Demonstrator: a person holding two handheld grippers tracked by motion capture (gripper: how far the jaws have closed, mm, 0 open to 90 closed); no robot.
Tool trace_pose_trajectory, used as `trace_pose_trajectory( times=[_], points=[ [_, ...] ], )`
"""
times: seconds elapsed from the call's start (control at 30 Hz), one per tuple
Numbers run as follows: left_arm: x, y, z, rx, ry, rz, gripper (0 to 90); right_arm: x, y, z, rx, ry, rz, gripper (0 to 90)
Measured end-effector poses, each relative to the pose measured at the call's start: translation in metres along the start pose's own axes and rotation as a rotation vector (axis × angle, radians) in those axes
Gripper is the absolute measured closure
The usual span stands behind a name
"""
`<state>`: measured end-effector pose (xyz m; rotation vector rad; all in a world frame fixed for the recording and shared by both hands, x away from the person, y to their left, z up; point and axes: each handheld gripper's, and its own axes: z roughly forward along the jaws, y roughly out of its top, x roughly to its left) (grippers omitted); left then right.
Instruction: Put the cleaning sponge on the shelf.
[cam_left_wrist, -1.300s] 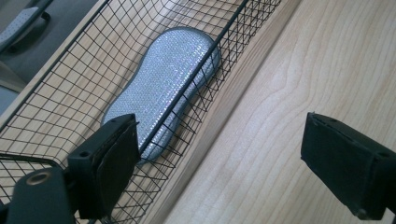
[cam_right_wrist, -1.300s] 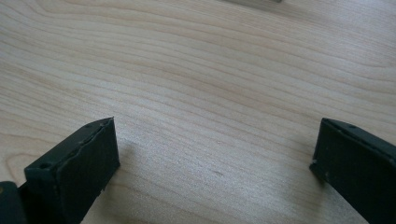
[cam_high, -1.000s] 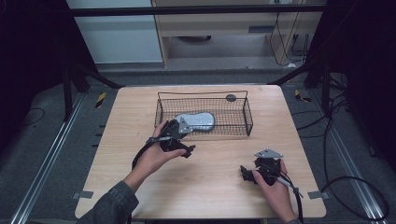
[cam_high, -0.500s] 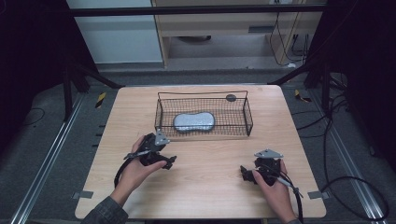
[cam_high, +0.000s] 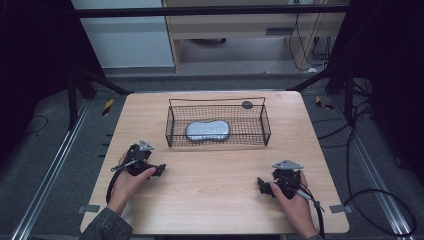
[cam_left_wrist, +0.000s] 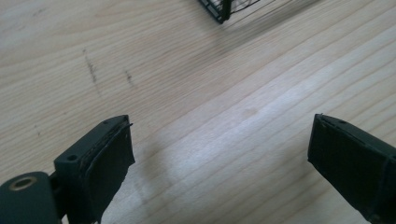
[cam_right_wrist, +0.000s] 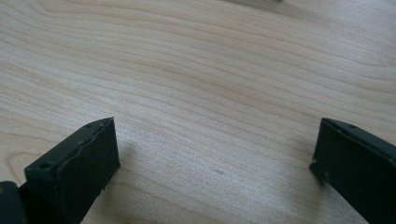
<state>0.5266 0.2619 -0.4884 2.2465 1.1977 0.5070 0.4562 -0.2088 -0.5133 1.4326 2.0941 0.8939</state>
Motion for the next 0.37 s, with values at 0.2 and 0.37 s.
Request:
trace_pose_trajectory(
  times=[0.2,0.37],
  points=[
    [0.006,-0.01,0.01,-0.046,-0.028,-0.045,0.0,0.0,0.0,0.0,0.0,0.0,0.0,0.6],
    [0.008,-0.018,0.012,-0.124,-0.033,-0.047,0.0,0.0,0.0,0.0,0.0,0.001,-0.001,0.6]
  ],
)
